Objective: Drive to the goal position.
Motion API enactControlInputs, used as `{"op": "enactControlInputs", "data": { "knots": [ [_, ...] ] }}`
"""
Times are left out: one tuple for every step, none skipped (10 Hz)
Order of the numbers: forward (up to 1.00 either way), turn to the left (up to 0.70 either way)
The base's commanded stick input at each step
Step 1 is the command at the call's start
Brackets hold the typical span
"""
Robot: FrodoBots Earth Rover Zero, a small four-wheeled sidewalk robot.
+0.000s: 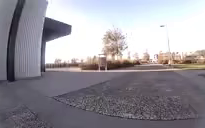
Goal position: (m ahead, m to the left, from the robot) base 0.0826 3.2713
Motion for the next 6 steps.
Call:
{"op": "enactControlInputs", "data": {
  "knots": [
    [0.0,0.0],
    [0.0,0.0],
    [0.0,0.0],
    [0.05,0.0],
    [0.07,-0.01],
    [0.09,-0.12]
  ]
}}
